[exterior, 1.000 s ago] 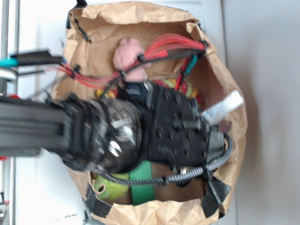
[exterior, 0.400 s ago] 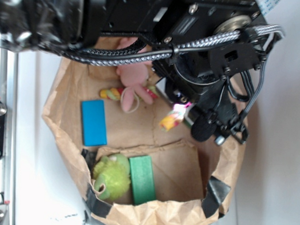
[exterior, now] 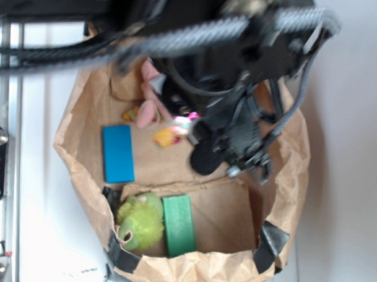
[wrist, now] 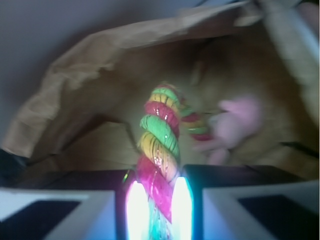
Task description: Grab the multicolored rope.
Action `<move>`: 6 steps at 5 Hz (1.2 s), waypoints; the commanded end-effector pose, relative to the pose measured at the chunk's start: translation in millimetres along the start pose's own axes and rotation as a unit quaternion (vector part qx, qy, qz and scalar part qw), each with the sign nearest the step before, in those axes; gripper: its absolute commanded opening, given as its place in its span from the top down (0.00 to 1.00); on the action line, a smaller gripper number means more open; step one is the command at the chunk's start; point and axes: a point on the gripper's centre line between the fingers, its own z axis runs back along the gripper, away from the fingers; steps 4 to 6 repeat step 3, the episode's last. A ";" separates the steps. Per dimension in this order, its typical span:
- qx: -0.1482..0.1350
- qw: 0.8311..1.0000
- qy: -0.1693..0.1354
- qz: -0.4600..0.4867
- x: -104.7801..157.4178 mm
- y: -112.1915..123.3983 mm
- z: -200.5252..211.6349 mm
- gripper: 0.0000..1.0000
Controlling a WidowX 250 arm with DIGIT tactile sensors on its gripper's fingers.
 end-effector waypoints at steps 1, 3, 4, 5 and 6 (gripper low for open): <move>0.034 0.995 -0.069 -0.069 -30.4 -6.5 32.2 1.00; 0.040 0.993 -0.091 -0.058 -32.7 -8.0 32.9 1.00; 0.040 0.993 -0.091 -0.058 -32.7 -8.0 32.9 1.00; 0.040 0.993 -0.091 -0.058 -32.7 -8.0 32.9 1.00; 0.040 0.993 -0.091 -0.058 -32.7 -8.0 32.9 1.00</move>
